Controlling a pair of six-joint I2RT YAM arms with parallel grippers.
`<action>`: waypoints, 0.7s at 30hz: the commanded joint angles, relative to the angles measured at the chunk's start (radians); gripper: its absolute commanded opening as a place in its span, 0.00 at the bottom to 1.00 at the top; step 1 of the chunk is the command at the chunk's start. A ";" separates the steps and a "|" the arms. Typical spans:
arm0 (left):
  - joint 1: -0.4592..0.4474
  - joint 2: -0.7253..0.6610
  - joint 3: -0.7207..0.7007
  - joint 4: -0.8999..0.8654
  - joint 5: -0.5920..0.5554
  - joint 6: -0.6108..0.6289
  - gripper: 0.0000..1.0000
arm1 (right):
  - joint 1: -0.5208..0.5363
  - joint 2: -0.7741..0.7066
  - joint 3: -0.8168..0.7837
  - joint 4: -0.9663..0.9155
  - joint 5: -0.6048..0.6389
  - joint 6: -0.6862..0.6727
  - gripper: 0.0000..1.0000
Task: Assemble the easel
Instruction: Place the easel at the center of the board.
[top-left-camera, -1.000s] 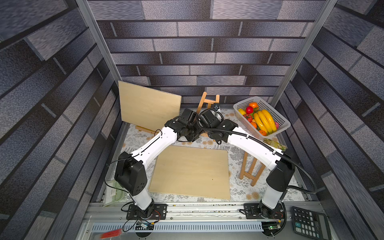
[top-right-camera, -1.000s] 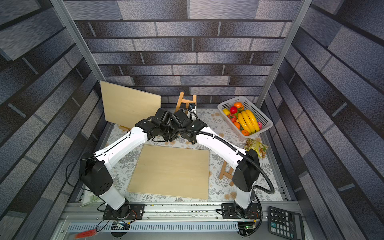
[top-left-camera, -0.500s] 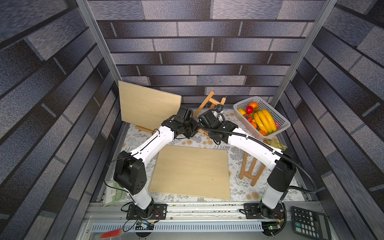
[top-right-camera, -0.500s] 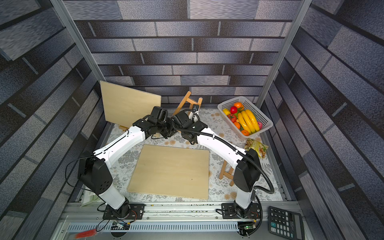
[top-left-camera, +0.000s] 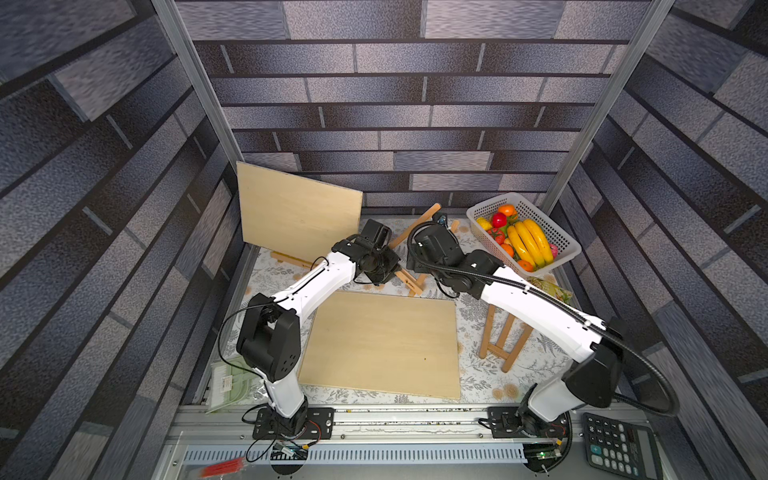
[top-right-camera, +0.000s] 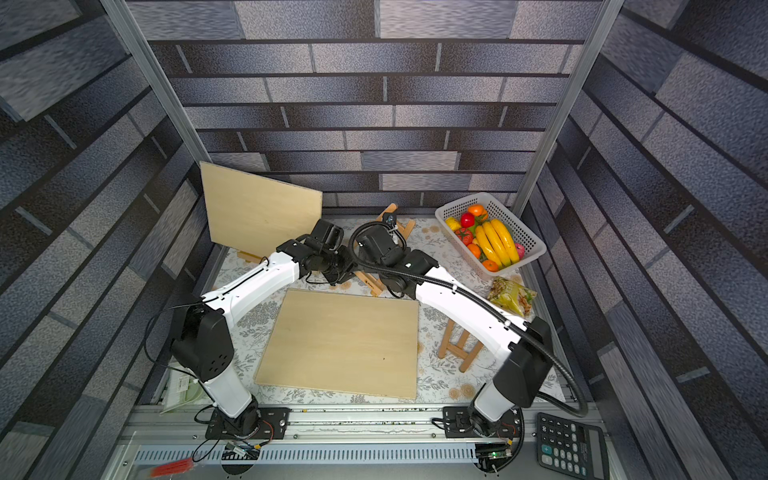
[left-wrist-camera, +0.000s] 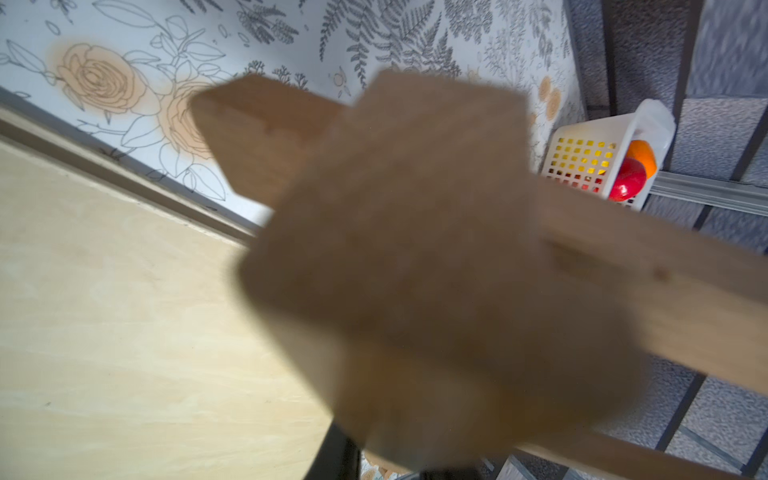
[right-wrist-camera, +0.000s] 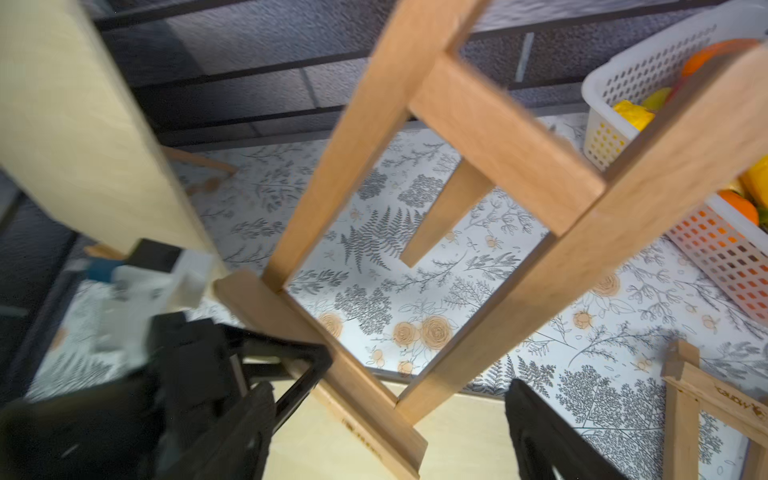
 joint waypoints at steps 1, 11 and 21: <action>0.019 -0.014 0.011 0.019 0.050 0.048 0.00 | -0.028 -0.156 -0.035 -0.042 -0.190 -0.044 0.88; 0.066 -0.015 0.030 0.045 0.129 0.040 0.00 | -0.466 -0.368 -0.353 -0.136 -0.677 0.305 0.83; 0.070 0.001 0.059 0.101 0.171 0.010 0.00 | -0.545 0.032 -0.325 0.177 -1.085 0.453 0.83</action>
